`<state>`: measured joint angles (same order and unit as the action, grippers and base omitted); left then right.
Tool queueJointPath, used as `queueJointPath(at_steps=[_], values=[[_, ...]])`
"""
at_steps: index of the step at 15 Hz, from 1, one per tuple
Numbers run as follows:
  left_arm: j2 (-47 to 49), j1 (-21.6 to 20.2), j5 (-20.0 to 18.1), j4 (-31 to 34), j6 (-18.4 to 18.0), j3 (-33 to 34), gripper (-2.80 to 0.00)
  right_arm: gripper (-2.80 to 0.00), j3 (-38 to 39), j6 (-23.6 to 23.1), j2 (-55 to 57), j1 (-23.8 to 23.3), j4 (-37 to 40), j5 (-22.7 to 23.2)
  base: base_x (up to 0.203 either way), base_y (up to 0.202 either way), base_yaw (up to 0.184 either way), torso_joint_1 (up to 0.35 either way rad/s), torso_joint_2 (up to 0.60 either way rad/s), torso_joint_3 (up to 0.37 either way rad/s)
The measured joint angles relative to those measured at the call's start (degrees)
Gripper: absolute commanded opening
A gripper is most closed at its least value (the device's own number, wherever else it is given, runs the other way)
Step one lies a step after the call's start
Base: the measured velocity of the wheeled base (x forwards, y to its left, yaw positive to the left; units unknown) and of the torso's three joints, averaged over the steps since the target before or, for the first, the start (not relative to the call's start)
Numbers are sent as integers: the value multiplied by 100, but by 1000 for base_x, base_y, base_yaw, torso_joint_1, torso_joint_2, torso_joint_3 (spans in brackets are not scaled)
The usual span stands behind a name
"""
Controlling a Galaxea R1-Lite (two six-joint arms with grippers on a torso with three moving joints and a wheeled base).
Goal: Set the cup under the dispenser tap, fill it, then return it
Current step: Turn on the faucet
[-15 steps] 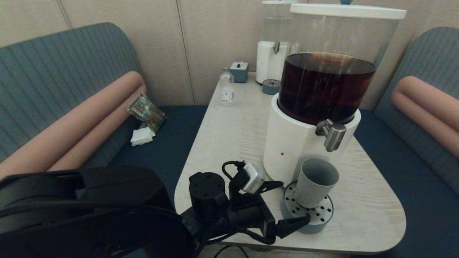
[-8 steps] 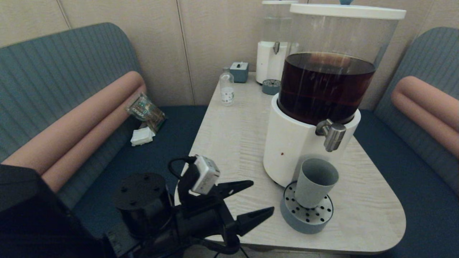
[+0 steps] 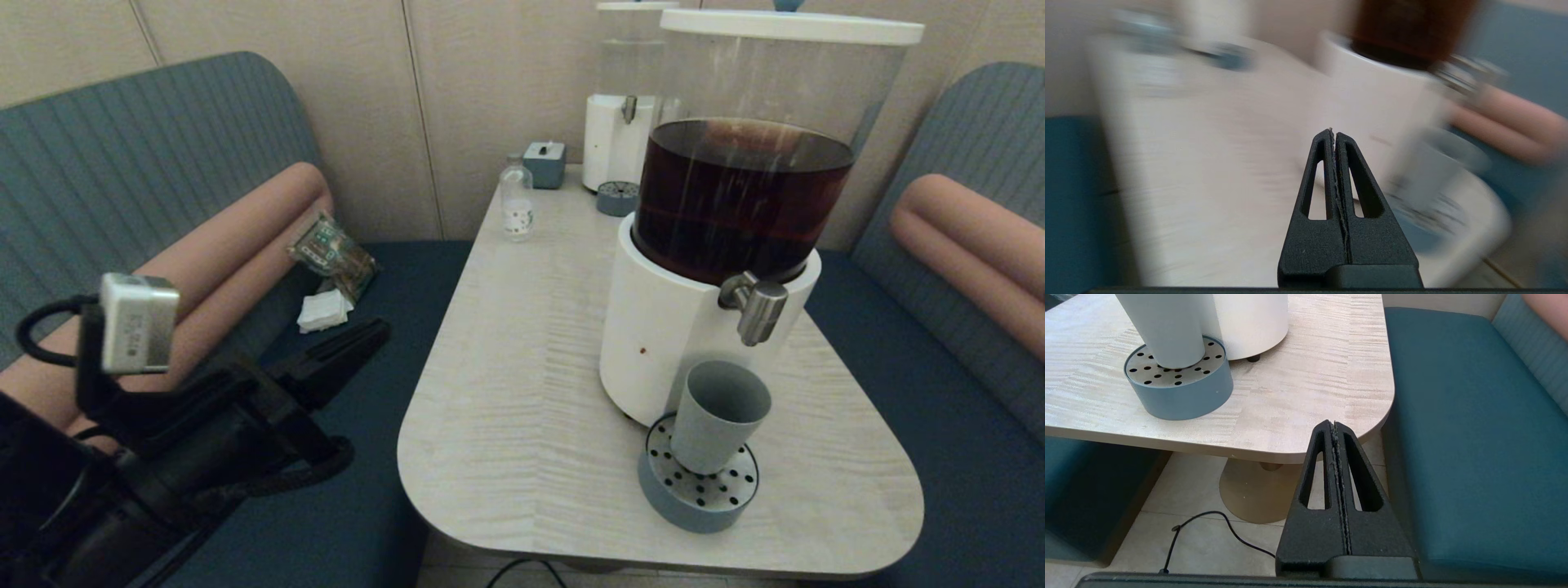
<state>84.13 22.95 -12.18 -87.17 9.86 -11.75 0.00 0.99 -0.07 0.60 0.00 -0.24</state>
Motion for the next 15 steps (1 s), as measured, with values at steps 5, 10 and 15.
queueJointPath(at_steps=[5, 10, 15], values=[[-1101, -964, 960, -1, 238, 665, -280, -280, 0, -2, 0, 0, 0, 0, 0, 0, 0, 0, 0, 0], [-2777, -1772, 1034, 475, 409, 1112, -280, -280, 0, -2, 0, 0, 0, -2, 0, 0, 0, 0, 0, 0], [-5226, -1956, 1178, 2776, 319, 710, -280, -280, 0, -4, 0, 0, 0, -2, 0, 0, 0, 0, 0, 0]])
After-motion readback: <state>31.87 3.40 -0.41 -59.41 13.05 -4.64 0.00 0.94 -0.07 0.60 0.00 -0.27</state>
